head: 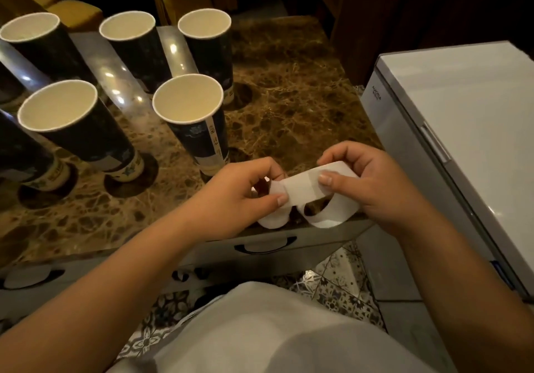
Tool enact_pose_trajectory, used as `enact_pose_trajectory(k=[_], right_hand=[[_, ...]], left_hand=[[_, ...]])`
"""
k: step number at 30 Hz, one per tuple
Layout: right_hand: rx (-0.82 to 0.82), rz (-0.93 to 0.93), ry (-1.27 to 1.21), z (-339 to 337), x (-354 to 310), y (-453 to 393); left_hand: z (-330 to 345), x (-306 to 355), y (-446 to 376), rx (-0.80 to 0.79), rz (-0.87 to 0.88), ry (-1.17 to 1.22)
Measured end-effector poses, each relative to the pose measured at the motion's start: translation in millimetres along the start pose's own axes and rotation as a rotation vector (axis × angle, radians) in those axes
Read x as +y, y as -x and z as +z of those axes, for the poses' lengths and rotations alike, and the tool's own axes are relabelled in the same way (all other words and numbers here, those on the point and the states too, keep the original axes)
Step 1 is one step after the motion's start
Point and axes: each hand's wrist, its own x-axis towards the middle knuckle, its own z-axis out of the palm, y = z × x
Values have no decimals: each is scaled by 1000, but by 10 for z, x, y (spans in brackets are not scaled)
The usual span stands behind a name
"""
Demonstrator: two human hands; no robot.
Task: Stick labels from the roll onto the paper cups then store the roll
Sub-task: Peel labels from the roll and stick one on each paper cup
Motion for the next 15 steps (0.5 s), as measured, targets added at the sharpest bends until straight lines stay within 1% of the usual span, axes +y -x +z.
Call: enact_pose_trajectory(k=[4, 6, 7, 9, 10, 11, 12, 13, 15], right_hand=[[15, 80, -85, 2, -19, -36], [54, 114, -60, 27, -9, -64], [127, 109, 48, 51, 5, -80], [342, 21, 389, 127, -9, -75], [435, -71, 513, 174, -42, -43], [484, -184, 589, 216, -82, -3], [472, -283, 629, 253, -112, 39], [415, -350, 652, 298, -139, 77], [268, -395, 661, 390, -156, 114]], left_hand=[[-26, -8, -26, -21, 0, 2], [-45, 2, -27, -23, -20, 89], [-49, 7, -26, -12, -36, 144], [-52, 17, -20, 23, -79, 215], [-50, 19, -17, 36, -98, 224], [-45, 14, -16, 45, -109, 220], [-42, 7, -15, 49, -110, 210], [-42, 0, -12, 47, -104, 203], [-56, 7, 4, 29, -72, 189]])
